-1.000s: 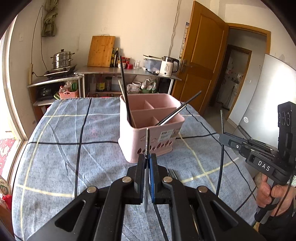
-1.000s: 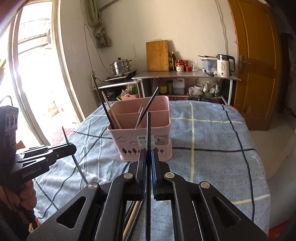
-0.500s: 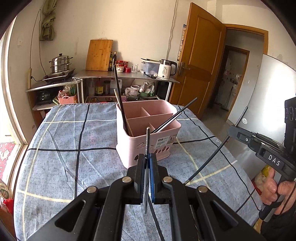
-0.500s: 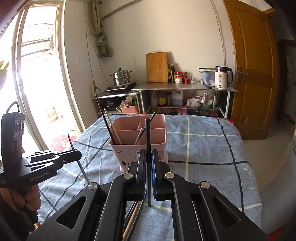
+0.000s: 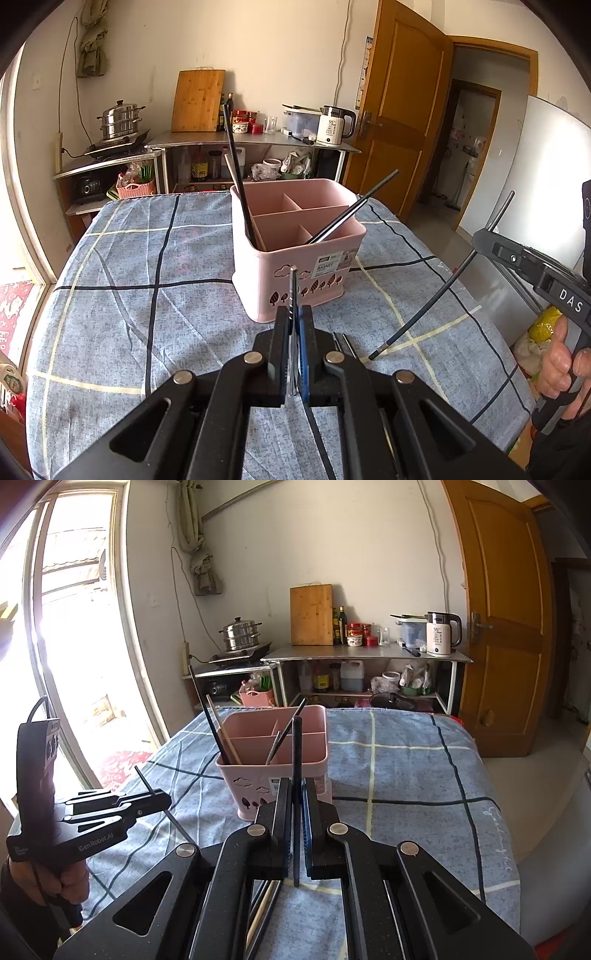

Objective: Organize utensils
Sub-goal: 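Lift both held chopsticks and carry them over the pink basket, then lower both chopsticks into the pink basket and open both tools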

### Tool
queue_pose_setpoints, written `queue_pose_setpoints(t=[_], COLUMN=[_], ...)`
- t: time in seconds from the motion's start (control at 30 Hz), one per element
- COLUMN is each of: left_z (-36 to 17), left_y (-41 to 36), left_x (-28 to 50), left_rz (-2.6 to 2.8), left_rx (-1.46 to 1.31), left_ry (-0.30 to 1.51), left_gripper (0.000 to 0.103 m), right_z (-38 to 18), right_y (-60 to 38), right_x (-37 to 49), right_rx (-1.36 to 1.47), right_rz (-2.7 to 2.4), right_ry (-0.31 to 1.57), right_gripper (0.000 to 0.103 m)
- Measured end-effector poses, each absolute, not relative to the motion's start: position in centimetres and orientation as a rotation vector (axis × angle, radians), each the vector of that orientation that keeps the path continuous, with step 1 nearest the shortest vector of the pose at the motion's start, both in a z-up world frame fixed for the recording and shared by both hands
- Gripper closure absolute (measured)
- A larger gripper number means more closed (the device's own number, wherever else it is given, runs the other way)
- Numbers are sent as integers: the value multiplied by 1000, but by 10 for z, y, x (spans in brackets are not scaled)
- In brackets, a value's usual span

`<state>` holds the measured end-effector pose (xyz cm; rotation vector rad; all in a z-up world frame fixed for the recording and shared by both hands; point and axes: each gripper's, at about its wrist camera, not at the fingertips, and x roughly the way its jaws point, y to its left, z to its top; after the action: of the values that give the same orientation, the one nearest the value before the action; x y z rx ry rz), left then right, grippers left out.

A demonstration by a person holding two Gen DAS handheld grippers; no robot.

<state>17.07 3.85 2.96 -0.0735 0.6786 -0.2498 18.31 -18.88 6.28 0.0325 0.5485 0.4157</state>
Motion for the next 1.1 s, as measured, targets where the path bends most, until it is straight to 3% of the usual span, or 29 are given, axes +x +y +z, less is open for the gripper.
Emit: queue_pose_setpoints(t=[0.53, 1.1], left_z=[69, 137], left_y=[35, 45], left_x=[169, 220], left_rz=[-307, -290], left_rx=[-62, -81], left_ry=[625, 514], left_gripper=[98, 98], right_z=[91, 142], right_y=[-185, -146], right_x=[176, 212], right_rx=[-4, -17], right_rz=[436, 493], right_ry=[489, 393], right_gripper=[98, 98])
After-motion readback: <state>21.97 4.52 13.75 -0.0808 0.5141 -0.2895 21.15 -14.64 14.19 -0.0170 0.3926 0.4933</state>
